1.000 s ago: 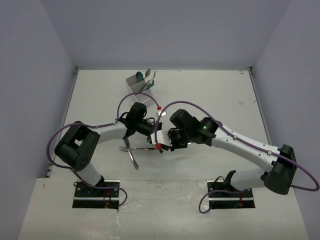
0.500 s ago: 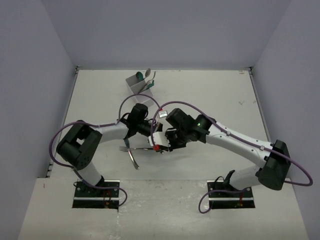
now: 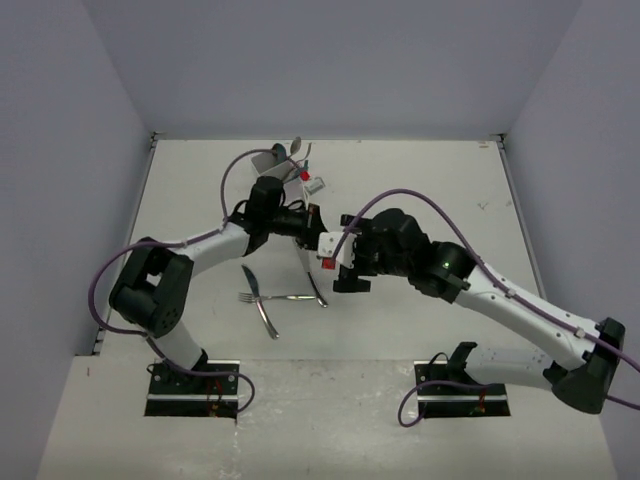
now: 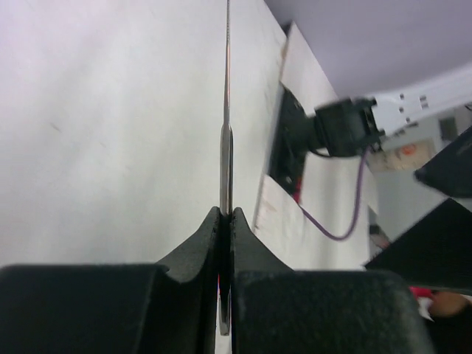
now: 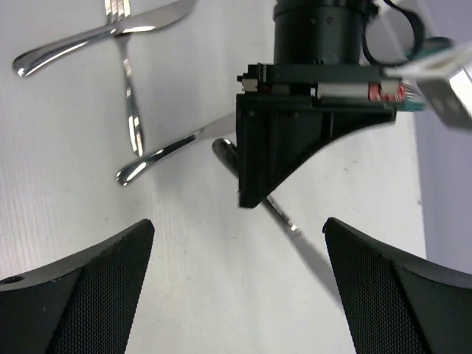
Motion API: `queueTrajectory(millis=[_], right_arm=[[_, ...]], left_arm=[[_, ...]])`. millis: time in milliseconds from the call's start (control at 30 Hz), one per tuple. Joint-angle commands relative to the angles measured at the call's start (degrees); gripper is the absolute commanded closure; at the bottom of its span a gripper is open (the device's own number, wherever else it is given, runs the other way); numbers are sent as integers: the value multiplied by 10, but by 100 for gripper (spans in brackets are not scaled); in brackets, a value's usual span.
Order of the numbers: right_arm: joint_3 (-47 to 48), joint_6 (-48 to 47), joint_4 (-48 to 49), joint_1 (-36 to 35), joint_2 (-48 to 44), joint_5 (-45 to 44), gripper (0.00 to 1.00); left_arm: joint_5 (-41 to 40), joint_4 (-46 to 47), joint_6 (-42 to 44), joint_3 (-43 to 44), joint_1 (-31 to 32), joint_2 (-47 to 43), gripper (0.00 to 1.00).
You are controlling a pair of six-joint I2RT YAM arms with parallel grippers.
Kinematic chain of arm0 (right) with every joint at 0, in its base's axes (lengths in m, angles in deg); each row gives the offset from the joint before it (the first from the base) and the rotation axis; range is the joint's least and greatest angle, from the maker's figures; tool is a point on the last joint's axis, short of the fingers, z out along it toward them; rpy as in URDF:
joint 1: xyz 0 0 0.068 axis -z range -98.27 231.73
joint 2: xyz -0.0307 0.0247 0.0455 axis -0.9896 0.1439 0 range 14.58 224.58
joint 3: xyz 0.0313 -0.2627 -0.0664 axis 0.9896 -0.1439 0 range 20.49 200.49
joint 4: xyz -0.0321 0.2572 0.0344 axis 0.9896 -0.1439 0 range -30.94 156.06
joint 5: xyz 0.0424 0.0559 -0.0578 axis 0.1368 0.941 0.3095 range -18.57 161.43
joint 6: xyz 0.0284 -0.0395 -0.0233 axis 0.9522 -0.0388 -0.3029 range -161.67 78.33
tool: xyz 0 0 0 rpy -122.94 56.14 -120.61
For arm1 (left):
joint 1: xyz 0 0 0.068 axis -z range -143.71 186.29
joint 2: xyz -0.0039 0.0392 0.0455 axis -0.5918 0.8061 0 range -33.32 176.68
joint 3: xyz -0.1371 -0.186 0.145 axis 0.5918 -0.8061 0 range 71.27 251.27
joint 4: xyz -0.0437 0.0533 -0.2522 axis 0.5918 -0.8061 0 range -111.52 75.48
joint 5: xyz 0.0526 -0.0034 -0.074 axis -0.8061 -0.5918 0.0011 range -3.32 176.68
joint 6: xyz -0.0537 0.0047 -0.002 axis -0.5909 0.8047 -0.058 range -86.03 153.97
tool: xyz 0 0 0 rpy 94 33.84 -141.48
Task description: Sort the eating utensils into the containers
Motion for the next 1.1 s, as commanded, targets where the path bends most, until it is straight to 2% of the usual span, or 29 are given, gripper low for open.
queueTrajectory(millis=[0, 100, 167, 333, 400, 500, 600, 633, 733, 800, 933, 1067], right_arm=[[-28, 98, 117, 28, -76, -36, 1], [-53, 153, 162, 68, -142, -34, 1], [-63, 180, 185, 92, -161, -46, 1], [-91, 220, 210, 104, -196, -104, 1], [-107, 232, 217, 105, -205, -134, 1], [-138, 242, 253, 106, -231, -163, 1], [-168, 243, 295, 108, -257, -169, 1], [-173, 244, 307, 108, -261, -168, 1], [-177, 246, 309, 110, -259, -175, 1], [-176, 239, 312, 110, -242, -180, 1], [-163, 236, 315, 116, -199, -181, 1], [-151, 242, 315, 120, -164, -181, 1]], left_arm=[[-61, 46, 56, 77, -37, -23, 100], [-7, 59, 59, 143, -70, -10, 100], [-4, 88, 42, 156, -89, -4, 100], [0, 78, 50, 218, -137, 59, 100], [-28, 45, 72, 243, -148, 89, 100], [-160, -39, 183, 291, -148, 103, 100], [-284, -6, 237, 257, -140, 73, 100], [-327, 52, 244, 207, -138, 58, 100], [-386, 170, 280, 106, -137, 8, 100], [-390, 203, 302, 74, -136, 2, 100], [-366, 328, 313, 28, -136, 17, 100], [-371, 358, 331, 22, -136, 40, 100]])
